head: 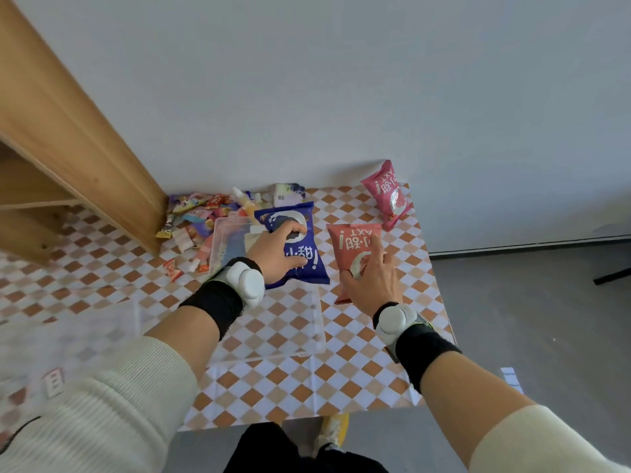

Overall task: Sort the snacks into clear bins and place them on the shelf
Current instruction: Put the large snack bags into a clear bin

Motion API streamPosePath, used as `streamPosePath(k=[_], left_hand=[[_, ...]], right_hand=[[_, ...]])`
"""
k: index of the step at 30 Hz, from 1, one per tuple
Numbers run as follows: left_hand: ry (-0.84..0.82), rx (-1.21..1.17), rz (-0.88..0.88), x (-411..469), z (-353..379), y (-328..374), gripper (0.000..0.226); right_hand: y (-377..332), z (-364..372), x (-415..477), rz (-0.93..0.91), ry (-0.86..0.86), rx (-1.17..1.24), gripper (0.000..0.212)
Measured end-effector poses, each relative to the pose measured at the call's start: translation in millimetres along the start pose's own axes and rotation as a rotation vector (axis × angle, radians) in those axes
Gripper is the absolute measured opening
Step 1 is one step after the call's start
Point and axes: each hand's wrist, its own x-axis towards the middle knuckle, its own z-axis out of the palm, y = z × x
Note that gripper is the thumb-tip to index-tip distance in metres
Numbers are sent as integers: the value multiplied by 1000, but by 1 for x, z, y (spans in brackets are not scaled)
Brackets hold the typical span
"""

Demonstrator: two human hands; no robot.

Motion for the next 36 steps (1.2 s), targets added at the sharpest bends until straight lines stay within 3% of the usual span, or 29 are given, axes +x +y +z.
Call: streamPosePath(k=[7, 13, 17, 20, 23, 27, 30, 34, 36], left_hand=[[-147, -1, -115, -73, 2, -64, 60], [-179, 62, -146, -104, 15, -106, 56], [-12, 220, -222, -113, 24, -120, 45], [120, 308, -140, -116, 31, -126, 44], [-3, 291, -5, -108, 37, -134, 42], [-226, 305, 7, -96, 44, -140, 52], [-289, 332, -8, -92, 48, -143, 60], [-401, 353, -71, -82, 44, -135, 68], [-446, 361, -74, -75, 34, -128, 60]], right_hand=[[-43, 42, -40, -55, -144, -28, 89], [-61, 79, -73, -90, -237, -39, 82], [-62, 98, -87, -149, -268, -213, 79], [-62, 106, -94, -323, -181, -385, 68], [-55, 111, -93, -438, -212, -482, 50], [-41, 118, -82, -357, -544, -659, 66], [-45, 122, -73, -392, -695, -770, 68], [-51, 119, -59, -286, -757, -660, 66], [-54, 116, -51, -272, -777, -614, 59]])
